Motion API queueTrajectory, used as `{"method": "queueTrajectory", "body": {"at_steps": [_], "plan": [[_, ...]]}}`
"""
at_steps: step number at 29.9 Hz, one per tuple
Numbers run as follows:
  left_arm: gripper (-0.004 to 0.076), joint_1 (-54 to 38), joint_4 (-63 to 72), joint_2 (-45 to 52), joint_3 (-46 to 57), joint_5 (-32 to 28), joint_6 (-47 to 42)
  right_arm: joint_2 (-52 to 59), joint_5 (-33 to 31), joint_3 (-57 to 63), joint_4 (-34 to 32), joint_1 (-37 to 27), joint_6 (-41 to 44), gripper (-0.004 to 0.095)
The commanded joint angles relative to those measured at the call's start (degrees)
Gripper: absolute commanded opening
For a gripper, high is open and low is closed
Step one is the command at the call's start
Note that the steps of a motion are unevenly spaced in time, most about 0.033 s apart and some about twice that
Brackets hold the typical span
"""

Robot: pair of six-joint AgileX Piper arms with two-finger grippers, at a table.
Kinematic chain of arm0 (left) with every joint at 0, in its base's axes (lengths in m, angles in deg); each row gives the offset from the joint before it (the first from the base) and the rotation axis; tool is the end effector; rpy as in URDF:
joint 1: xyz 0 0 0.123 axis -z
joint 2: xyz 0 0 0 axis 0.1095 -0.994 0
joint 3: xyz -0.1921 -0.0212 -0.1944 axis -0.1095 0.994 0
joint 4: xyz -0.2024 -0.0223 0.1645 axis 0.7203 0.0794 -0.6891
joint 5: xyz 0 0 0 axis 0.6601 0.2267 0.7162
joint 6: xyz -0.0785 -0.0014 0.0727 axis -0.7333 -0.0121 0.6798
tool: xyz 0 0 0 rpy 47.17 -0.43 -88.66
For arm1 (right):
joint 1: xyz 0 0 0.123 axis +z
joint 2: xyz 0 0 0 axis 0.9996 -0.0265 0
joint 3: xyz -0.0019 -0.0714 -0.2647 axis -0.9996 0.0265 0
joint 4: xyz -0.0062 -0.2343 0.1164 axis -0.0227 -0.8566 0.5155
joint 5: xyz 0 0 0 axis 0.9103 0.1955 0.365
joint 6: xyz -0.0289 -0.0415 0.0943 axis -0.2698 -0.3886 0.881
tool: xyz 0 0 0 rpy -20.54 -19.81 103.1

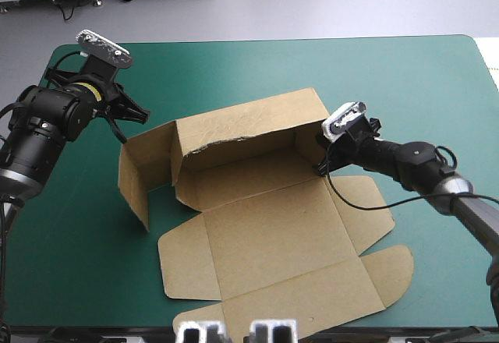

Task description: Fold the box

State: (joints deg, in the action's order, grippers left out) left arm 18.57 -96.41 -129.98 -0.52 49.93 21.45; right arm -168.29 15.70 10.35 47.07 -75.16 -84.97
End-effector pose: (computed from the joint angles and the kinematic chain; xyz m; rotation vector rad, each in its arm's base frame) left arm 0.3115 -0.0473 0.3839 0.5264 2.1719 0.2880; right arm 0.3159 0.1138 0.2262 -0.8178 2.0224 0.3311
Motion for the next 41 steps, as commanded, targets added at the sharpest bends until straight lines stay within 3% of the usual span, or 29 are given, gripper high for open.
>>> {"method": "queueTrajectory", "body": {"at_steps": [1,4,7,12,15,23,33,36,41], "plan": [[0.0015,-1.6,0.3,2.2,-2.0,-1.4,0.3,-0.7,-14.3,-8.9,-21.8,-1.6,17.5,-0.0024],[0.0015,-3.0,0.6,2.2,-1.9,-0.5,0.5,-0.4,-20.6,-16.1,-35.3,-3.1,28.9,-0.0024],[0.0015,-5.3,2.9,2.2,-1.3,-0.4,3.2,0.1,-27.8,-23.2,-41.7,-5.9,37.1,-0.0024],[0.0015,-10.4,8.3,2.2,0.2,-0.1,6.9,0.3,-43.2,-30.3,-42.6,-12.3,41.6,-0.0025],[0.0015,-13.3,12.8,2.1,0.5,0.5,9.7,-0.2,-49.0,-31.5,-42.8,-14.9,43.9,-0.0025],[0.0015,-15.3,25.9,2.1,0.5,0.1,17.2,-5.9,-49.1,-32.7,-44.5,-15.3,49.7,-0.0024],[0.001,-15.3,28.4,1.9,0.5,1.1,18.3,-17.8,-49.0,-46.5,-44.4,-12.3,52.5,-0.0013],[0.001,-15.3,29.7,1.9,0.5,1.9,18.5,-18.1,-49.4,-50.0,-43.1,-11.9,52.4,0.009],[0.0009,-15.3,32.4,1.9,0.5,2.2,21.3,-18.1,-50.0,-55.7,-41.6,-11.9,54.2,0.048]]}}
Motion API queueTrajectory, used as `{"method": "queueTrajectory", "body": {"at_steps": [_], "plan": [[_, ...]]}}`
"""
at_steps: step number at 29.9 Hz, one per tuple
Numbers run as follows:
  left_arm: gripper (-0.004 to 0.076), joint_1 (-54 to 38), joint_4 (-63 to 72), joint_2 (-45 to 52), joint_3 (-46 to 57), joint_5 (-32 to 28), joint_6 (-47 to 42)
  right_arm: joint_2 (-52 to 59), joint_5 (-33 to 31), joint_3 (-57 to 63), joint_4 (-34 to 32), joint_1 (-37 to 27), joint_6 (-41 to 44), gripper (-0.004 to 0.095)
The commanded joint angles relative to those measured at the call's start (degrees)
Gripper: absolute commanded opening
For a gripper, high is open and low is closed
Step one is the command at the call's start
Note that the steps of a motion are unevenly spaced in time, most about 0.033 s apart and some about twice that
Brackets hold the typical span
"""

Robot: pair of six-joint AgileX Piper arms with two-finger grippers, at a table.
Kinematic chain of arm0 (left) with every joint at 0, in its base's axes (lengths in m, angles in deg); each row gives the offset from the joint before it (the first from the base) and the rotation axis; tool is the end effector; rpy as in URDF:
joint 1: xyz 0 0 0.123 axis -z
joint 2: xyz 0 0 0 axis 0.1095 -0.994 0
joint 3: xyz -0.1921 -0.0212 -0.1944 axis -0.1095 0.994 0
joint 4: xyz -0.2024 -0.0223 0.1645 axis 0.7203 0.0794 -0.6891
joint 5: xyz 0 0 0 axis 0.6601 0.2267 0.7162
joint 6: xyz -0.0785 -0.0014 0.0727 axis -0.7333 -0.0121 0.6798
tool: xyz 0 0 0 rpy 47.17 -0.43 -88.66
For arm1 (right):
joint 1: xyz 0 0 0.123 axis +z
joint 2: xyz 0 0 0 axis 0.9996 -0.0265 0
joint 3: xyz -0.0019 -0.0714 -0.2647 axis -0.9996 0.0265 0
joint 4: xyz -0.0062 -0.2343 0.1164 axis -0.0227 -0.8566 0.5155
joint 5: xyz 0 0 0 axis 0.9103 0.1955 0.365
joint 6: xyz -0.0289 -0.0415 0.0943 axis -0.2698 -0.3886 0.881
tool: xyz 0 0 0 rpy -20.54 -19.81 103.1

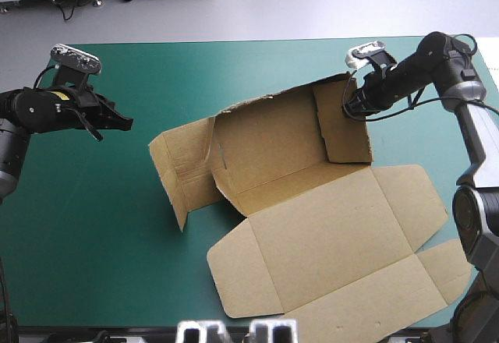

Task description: Fold the box

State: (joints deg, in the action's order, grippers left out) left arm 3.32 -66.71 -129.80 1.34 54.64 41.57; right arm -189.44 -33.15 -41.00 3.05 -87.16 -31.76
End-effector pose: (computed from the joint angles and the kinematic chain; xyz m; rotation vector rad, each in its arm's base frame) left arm 0.3077 -0.0049 0.3675 0.4469 2.2853 -0.0248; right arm 0.4095 0.0573 0.3073 -0.7791 2.5057 0.4830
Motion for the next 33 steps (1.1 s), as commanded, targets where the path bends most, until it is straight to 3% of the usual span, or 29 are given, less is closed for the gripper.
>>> {"method": "queueTrajectory", "body": {"at_steps": [1,3,5,15,25,31,33], "plan": [[0.0009,-0.1,2.7,1.7,-1.4,-2.5,1.2,3.1,-1.2,-5.3,2.3,0.1,1.7,0.0563],[0.0009,-0.1,2.1,1.7,-1.4,-2.6,1.2,3.2,-1.2,-6.9,1.2,0.1,4.3,0.068],[0.0009,-0.1,0.9,1.7,-1.4,-2.6,1.2,3.2,-1.2,-8.1,-0.6,0.1,6.3,0.0737],[0.0006,-0.1,-6.9,1.7,-1.4,-3.2,-1.9,3.2,-1.3,-7.9,-4.4,1.6,8.5,0.0733],[0.0006,-0.1,-7.4,1.7,-1.4,-3.1,-3.8,2.2,-1.2,2.6,-9.5,6.2,7.4,0.0733],[0.0006,-0.1,-6.5,1.7,-1.4,-3.1,-3.8,-1.5,5.0,2.8,-7.3,6.2,6.6,0.073],[0.0006,-0.1,-6.5,1.7,-1.4,-2.9,-3.8,-3.0,6.7,2.6,-5.6,6.2,6.2,0.0683]]}}
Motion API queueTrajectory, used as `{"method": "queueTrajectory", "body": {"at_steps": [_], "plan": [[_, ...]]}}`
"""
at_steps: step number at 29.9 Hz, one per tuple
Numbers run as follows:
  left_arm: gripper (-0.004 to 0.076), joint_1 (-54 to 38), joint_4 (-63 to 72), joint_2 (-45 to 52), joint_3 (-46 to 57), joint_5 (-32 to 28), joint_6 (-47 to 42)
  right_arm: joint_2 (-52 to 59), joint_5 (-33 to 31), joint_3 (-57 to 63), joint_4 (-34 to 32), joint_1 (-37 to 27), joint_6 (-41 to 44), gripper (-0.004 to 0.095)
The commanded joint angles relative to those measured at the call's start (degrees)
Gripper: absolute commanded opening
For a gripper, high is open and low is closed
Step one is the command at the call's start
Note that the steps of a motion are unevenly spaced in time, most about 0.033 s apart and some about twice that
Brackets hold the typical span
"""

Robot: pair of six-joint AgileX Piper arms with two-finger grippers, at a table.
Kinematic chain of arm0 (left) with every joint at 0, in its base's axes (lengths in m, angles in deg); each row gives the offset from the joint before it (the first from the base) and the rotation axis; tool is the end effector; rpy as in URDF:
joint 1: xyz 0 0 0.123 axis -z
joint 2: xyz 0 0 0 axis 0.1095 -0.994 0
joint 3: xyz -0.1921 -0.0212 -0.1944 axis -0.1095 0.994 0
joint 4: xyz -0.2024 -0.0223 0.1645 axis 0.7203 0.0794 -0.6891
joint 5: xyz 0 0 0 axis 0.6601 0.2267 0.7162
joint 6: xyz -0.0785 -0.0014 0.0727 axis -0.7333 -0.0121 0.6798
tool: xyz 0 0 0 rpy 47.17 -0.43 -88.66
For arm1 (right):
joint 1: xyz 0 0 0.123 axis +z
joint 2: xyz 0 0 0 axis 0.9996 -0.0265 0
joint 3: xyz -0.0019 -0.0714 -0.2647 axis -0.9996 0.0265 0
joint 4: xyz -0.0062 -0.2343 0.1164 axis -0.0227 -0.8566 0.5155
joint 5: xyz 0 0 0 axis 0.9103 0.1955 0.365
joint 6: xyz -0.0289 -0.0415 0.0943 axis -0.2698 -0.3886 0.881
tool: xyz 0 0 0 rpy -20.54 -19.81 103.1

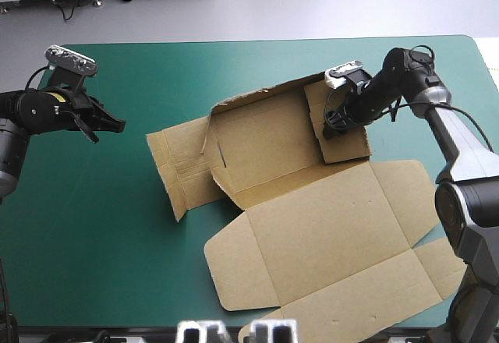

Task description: Fold the box

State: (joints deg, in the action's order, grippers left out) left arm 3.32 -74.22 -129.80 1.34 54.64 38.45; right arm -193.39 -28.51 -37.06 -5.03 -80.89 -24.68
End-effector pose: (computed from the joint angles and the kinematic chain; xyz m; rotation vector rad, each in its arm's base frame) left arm 0.3074 0.0057 0.3654 0.4377 2.3160 0.1030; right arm 0.4153 0.0894 0.2548 -0.7846 2.6525 0.3870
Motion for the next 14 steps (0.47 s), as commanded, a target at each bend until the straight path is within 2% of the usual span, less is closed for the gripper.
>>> {"method": "queueTrajectory", "body": {"at_steps": [1,3,8,14], "plan": [[0.0006,-0.1,1.0,1.7,-1.4,-2.8,-0.7,0.1,2.2,-1.4,3.0,0.0,-0.9,0.0645],[0.0006,-0.1,1.1,1.7,-1.4,-2.8,-0.7,-1.2,2.0,-1.5,3.6,0.0,-0.9,0.0498],[0.0006,-0.1,3.1,1.7,-1.4,-2.9,-0.7,-1.9,1.4,-1.9,4.7,0.0,-2.0,-0.0028],[0.0006,-0.2,2.9,1.6,-1.4,-2.7,-2.4,-1.9,-2.1,-8.7,4.7,-0.2,-2.0,-0.0024]]}}
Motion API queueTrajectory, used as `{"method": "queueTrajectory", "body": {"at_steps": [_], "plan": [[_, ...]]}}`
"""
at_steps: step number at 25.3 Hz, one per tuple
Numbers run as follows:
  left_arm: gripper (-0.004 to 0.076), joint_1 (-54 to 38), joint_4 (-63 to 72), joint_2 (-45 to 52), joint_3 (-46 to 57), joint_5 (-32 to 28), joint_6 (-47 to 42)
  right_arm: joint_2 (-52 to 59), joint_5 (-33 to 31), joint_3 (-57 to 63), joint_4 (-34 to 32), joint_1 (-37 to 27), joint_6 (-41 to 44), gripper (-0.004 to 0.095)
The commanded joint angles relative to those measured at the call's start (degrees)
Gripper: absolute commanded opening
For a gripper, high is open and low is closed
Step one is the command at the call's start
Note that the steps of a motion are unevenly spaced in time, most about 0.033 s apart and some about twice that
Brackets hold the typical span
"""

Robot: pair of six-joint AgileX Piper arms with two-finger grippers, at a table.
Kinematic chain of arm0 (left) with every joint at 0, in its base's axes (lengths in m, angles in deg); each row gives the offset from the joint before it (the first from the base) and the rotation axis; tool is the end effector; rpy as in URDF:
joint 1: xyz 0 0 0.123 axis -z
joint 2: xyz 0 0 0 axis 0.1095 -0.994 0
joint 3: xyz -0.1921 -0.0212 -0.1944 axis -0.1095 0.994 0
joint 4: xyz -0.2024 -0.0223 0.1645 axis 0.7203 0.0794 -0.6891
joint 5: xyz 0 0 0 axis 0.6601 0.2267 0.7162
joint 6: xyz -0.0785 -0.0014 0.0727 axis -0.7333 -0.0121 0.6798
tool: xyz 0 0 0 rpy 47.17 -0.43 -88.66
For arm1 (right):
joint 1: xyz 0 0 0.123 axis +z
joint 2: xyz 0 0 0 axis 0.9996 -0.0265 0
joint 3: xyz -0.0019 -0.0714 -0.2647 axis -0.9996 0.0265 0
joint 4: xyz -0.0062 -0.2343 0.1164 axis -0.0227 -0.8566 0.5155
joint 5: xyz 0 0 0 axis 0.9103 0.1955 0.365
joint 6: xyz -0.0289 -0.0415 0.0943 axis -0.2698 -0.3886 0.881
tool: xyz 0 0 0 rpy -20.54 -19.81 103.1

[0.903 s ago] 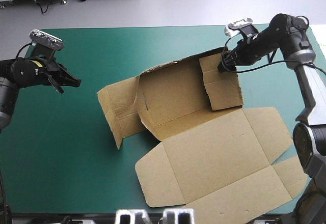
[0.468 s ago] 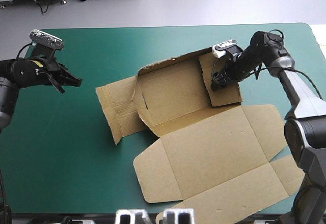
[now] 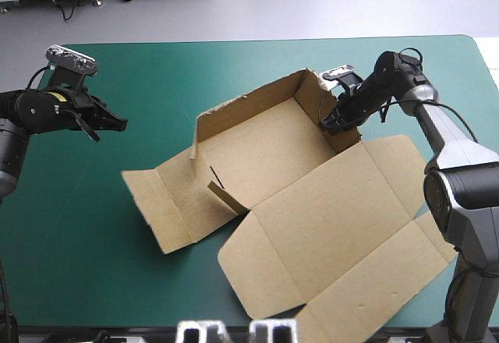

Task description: Fold the box

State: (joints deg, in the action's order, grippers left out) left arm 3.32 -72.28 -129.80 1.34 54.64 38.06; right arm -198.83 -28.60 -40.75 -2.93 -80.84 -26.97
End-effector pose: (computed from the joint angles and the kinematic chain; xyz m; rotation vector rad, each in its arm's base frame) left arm 0.3075 0.0030 0.3658 0.4161 2.3132 0.0594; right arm 0.4334 0.0956 0.2337 -0.8215 2.6539 0.4354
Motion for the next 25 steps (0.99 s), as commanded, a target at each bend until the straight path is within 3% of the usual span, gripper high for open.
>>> {"method": "queueTrajectory", "body": {"at_steps": [1,5,11,15,19,20,21,22,25], "plan": [[0.0006,-0.5,0.8,1.6,-1.4,-2.7,-2.6,3.5,-4.1,-7.1,2.8,-0.5,0.3,-0.0024],[0.0006,-4.4,3.0,1.6,-1.4,-2.8,-4.6,5.3,-5.9,-13.8,4.8,-2.1,3.3,-0.0025],[0.0006,-14.9,14.3,1.6,-1.1,-2.7,0.7,10.1,-5.9,-15.0,18.3,-9.0,1.1,-0.0024],[0.0006,-20.2,31.8,0.4,3.0,-3.1,11.2,13.4,-5.9,-15.0,23.0,-13.2,0.1,-0.0025],[0.0006,-20.5,46.5,-2.6,7.7,-1.7,21.5,15.3,-5.9,-14.5,23.6,-13.9,-0.5,-0.0025],[0.0006,-20.1,59.8,-5.1,9.6,3.4,30.6,15.7,-5.9,-14.3,25.0,-13.8,-1.2,-0.0025],[0.0006,-19.7,64.5,-6.2,10.0,6.6,34.2,15.7,-5.9,-14.3,26.0,-13.7,-1.3,-0.0025],[0.0006,-18.5,72.5,-8.8,10.1,14.7,39.9,15.7,-5.9,-14.3,28.3,-13.7,-1.3,-0.0024],[0.0006,-14.6,77.0,-11.6,9.9,23.9,44.7,15.7,-5.9,-14.2,28.8,-13.2,-1.3,-0.0025]]}}
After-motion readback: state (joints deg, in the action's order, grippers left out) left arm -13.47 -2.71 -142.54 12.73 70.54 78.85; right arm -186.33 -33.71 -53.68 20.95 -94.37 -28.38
